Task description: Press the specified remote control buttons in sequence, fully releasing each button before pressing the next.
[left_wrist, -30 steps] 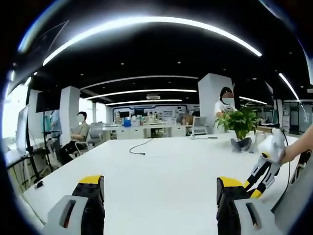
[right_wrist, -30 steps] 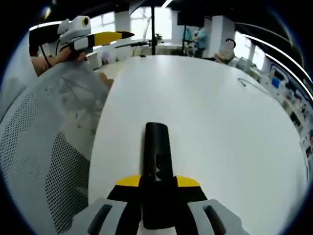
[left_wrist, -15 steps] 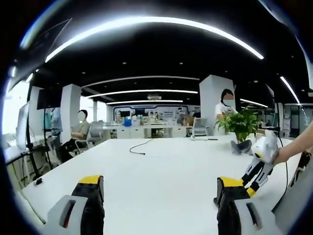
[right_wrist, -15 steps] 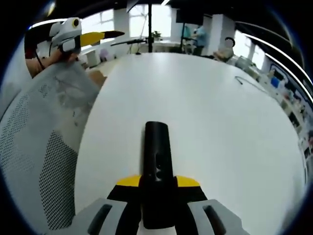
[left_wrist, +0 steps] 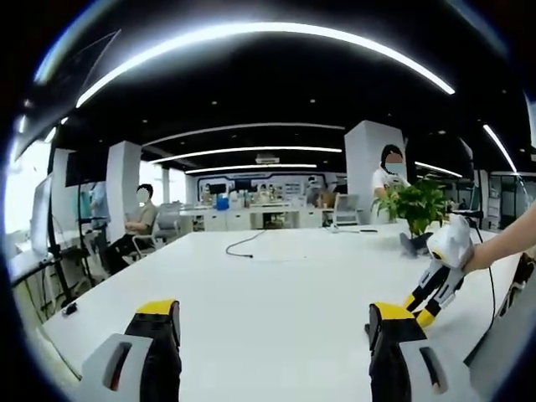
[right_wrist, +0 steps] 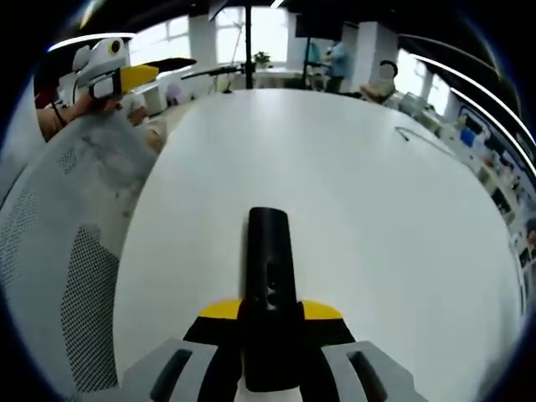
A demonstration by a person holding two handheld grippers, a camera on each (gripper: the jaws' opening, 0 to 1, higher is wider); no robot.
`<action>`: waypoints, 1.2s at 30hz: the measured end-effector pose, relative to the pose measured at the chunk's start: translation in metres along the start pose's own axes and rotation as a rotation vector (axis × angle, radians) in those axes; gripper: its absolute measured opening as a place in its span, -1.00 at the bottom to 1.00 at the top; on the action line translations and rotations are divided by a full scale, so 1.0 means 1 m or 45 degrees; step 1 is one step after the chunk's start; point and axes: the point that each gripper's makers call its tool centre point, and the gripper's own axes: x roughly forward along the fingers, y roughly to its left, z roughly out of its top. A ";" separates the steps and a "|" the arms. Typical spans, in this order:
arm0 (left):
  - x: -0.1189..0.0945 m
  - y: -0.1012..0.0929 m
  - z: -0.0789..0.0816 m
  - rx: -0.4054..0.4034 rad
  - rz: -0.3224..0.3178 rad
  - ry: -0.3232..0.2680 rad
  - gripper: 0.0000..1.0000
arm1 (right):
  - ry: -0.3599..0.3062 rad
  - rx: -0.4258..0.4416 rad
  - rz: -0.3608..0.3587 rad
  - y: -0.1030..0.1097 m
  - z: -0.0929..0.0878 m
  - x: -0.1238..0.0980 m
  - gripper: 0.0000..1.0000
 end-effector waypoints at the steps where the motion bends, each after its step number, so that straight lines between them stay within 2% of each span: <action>1: 0.000 0.001 0.000 -0.003 0.004 0.001 0.93 | 0.000 0.000 0.000 -0.001 0.000 0.000 -0.57; 20: 0.000 -0.001 -0.002 -0.002 -0.008 0.008 0.92 | 0.016 -0.004 -0.002 -0.017 0.002 0.001 -0.57; 24: -0.002 -0.001 0.004 -0.028 -0.017 -0.034 0.92 | 0.014 0.001 -0.004 -0.022 0.002 0.002 -0.57; 36: -0.001 -0.003 0.002 -0.016 -0.025 -0.019 0.88 | 0.020 0.003 -0.005 -0.036 0.005 0.004 -0.57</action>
